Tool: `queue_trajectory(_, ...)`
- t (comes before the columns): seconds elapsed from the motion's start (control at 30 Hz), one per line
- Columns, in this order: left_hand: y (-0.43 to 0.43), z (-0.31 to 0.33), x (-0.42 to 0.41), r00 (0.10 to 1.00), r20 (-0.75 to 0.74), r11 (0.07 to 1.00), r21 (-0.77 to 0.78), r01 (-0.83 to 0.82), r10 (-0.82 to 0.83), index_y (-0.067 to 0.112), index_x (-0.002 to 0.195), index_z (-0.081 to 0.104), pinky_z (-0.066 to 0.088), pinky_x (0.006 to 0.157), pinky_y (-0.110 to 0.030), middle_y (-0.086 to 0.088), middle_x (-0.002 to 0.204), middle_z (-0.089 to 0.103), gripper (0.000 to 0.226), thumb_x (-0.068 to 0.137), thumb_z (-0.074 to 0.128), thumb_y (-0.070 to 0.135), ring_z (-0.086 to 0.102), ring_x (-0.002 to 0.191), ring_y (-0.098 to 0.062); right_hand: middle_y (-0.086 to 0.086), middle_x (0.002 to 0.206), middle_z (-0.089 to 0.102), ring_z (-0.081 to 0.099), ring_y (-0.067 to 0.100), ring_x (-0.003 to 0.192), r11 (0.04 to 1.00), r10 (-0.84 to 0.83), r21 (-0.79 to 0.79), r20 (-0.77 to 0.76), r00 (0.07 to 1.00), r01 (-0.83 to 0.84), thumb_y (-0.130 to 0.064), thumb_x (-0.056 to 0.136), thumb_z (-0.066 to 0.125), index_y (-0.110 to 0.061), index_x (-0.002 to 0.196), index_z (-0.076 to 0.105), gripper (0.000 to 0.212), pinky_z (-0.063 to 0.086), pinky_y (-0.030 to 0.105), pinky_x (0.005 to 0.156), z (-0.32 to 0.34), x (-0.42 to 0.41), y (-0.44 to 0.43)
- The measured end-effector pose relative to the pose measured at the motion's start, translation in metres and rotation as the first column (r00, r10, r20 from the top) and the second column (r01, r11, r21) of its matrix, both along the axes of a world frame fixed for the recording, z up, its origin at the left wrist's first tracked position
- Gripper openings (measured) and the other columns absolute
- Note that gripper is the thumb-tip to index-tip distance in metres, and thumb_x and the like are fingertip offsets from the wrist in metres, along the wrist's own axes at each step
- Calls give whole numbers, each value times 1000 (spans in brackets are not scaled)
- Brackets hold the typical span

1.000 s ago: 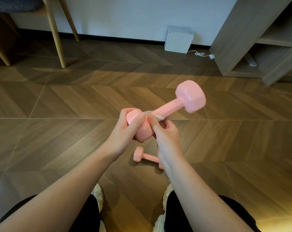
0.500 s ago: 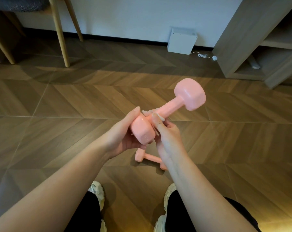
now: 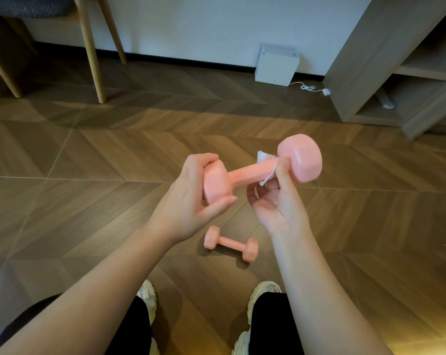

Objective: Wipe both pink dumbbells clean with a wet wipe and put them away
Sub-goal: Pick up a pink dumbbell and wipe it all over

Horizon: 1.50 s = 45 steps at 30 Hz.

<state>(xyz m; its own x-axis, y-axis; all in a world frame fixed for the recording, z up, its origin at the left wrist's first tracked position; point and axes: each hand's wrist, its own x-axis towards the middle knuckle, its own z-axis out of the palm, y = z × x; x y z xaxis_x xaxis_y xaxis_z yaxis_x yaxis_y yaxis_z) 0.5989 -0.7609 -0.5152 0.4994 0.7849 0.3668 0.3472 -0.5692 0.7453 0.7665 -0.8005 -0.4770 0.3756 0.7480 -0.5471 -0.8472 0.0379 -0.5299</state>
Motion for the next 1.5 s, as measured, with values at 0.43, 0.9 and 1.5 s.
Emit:
queue_trajectory(0.43, 4, 5, -1, 994, 103, 982, -187, -12, 32, 25, 131, 45, 44, 90, -14, 19, 124, 52, 68, 75, 67, 58, 52, 113, 0, 3, 103, 73, 59, 22, 112, 996, 40, 77, -24, 999, -38, -32, 90, 66, -17, 104, 69, 21, 40, 37, 101, 0, 4, -3)
queue_trajectory(0.9, 11, 20, -2, 926, 337, 307, -911, 274, 173, 5, 112, 59, 56, 61, -38, -23, 98, 61, 58, 94, 46, 59, 60, 77, -33, 7, 114, 70, 59, 25, 121, 982, 111, 137, 132, 985, -129, -28, 89, 64, -21, 105, 69, 18, 39, 50, 110, 2, -3, -6)
queue_trajectory(1.5, 1, 11, 7, 943, 326, 852, -511, 118, 65, 27, 125, 54, 52, 83, -22, 16, 114, 64, 63, 70, 71, 52, 62, 105, -3, -4, 101, 76, 67, 17, 110, 972, 233, -96, 396, 888, -212, -39, 61, 75, -21, 100, 71, 43, 42, 43, 110, -11, -41, -13)
